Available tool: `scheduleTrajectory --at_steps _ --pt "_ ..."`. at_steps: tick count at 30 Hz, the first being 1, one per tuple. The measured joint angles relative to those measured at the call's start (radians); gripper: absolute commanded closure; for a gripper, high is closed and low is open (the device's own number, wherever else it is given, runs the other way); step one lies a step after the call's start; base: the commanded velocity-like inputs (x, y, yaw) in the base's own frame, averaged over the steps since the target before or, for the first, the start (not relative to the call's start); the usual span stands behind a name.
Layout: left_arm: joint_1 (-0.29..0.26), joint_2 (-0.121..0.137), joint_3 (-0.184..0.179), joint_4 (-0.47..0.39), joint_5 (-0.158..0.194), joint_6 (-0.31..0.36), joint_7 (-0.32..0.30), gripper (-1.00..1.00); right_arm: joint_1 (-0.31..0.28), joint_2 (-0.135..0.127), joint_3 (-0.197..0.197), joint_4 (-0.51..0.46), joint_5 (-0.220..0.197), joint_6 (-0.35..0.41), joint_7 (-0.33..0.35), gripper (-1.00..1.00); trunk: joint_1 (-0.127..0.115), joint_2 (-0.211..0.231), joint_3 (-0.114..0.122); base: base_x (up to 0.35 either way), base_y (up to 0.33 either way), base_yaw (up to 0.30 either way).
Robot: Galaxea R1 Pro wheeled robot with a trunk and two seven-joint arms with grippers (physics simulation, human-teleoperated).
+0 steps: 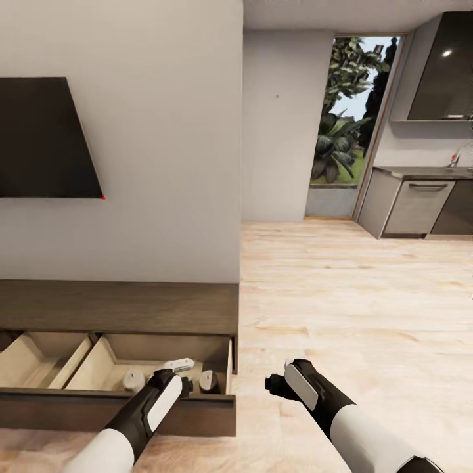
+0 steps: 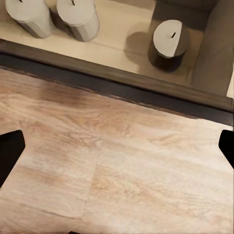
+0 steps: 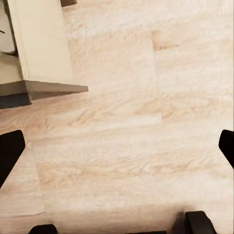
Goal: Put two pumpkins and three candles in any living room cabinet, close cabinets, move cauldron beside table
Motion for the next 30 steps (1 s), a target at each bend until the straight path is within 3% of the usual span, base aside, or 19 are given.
scheduleTrajectory --at_steps 4,17,30 --pt "0.0 0.001 0.0 0.0 0.0 0.0 0.0 -1.0 0.0 0.0 0.001 0.001 0.0 0.0 0.0 -1.0 0.0 0.0 0.0 -0.306 0.119 0.0" --pt "0.009 0.009 0.01 -0.051 0.006 0.037 -0.002 -1.0 -0.008 -0.002 0.0 0.0 0.001 0.035 -0.01 -1.0 -0.001 0.0 0.0 0.0 0.0 0.0" --pt "0.009 0.011 0.008 -0.075 0.008 0.11 -0.003 -1.0 -0.008 -0.004 0.0 0.0 0.002 0.034 -0.009 -1.0 -0.05 0.091 0.041 0.0 0.0 0.0"
